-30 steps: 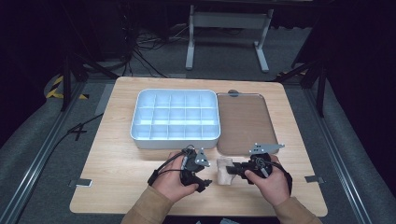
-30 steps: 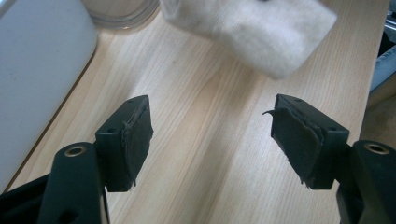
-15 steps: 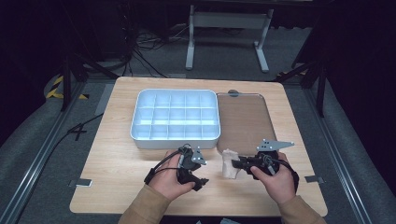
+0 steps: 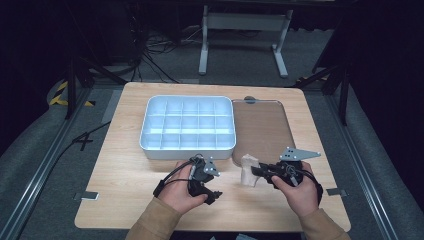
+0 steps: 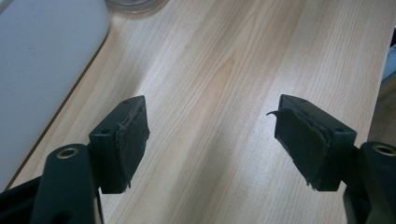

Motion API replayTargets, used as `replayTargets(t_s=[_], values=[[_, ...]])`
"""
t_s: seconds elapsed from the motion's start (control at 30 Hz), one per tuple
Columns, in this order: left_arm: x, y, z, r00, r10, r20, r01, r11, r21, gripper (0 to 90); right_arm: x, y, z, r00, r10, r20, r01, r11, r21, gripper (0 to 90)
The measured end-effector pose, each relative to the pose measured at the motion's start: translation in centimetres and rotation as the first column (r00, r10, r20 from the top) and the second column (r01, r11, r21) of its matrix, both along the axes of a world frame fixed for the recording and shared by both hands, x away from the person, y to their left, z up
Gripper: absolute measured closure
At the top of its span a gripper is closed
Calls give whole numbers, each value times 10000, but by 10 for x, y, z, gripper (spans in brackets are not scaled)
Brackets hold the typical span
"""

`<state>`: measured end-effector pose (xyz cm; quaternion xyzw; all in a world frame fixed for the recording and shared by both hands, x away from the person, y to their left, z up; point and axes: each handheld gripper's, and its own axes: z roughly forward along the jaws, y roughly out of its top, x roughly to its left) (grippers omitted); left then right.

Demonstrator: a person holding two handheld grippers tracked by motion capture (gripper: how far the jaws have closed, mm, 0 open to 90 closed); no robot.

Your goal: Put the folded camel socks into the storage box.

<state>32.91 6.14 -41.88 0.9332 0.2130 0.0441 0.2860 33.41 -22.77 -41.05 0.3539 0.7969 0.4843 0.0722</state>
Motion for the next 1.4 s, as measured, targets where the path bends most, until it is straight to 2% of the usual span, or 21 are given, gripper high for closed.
replayTargets(t_s=[0.1, 0.23, 0.5, 0.73, 0.83, 1.0, 1.13, 1.2, 1.3, 1.33, 1.4], values=[[0, 1, 0, 10000, 37, 28, -37, 10000, -33, 264, 0, -1, 1, 9995, -87, 319, 85, 9999, 68, 763], [0, 3, 1, 10000, 51, 37, -51, 10000, -29, 264, 1, -3, 3, 9967, -139, 799, 149, 9998, -116, 763], [-1, 9, 3, 9996, 285, 63, -285, 9995, -98, 264, 5, -4, 6, 9966, -150, 812, 162, 9998, -137, 763], [-2, 21, 5, 9981, 612, 108, -611, 9981, -122, 264, 11, -2, 12, 9966, 38, 823, -22, 9998, -195, 762], [-3, 27, 6, 9967, 796, 155, -793, 9967, -146, 262, 19, -2, 15, 9967, 208, 785, -186, 9994, -285, 762], [-5, 41, 8, 9928, 1183, 195, -1179, 9928, -220, 255, 32, -1, 19, 9970, 360, 679, -322, 9979, -556, 761], [-8, 50, 11, 9858, 1647, 311, -1638, 9860, -308, 268, 42, 1, 26, 9962, 547, 682, -496, 9960, -740, 760], [-9, 52, 12, 9851, 1685, 334, -1675, 9854, -309, 268, 44, 1, 29, 9955, 601, 736, -539, 9950, -839, 760], [-11, 59, 12, 9793, 1990, 370, -1977, 9796, -356, 266, 51, 4, 37, 9937, 751, 830, -662, 9923, -1047, 759], [-11, 62, 13, 9779, 2030, 500, -2018, 9790, -275, 265, 53, 4, 38, 9934, 802, 824, -713, 9918, -1061, 759], [-13, 65, 12, 9747, 2198, 418, -2185, 9753, -324, 263, 57, 5, 40, 9924, 932, 808, -844, 9907, -1064, 758]])
